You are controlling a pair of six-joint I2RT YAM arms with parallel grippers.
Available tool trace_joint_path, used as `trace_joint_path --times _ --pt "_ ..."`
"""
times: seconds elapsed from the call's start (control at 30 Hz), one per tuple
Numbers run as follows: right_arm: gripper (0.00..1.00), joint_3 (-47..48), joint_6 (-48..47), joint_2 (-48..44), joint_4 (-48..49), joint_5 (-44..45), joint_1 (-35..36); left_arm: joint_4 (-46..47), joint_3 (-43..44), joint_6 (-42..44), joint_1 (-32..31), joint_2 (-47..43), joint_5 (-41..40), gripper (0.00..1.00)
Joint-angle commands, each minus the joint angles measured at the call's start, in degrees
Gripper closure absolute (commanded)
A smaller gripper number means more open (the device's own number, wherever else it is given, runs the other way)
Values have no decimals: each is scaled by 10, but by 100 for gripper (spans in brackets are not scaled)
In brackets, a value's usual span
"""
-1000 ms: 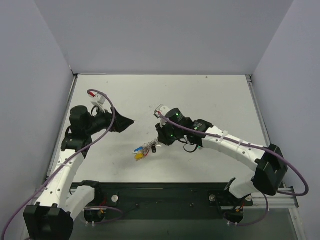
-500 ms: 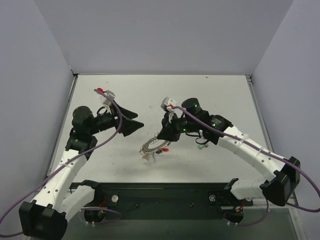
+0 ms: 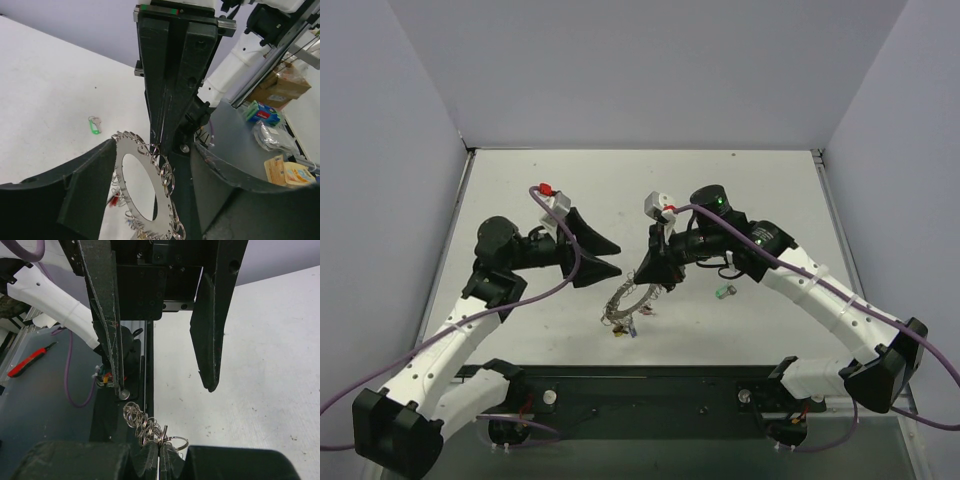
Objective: Put the keys on the keyring
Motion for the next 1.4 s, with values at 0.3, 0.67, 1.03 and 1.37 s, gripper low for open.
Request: trace_joint_path --times 0.3,0.67,1.03,1.37 --pt "100 33 -10 -35 22 -67 -9 36 28 16 -35 35 54 54" --pt "100 33 -9 -38 22 -65 -14 -12 38 47 -61 55 54 59" --pt "100 29 -5 -35 29 -64 -19 -67 60 88 -88 77 35 100" --pt "78 8 14 -71 49 10 -28 -179 90 165 -90 43 -38 100"
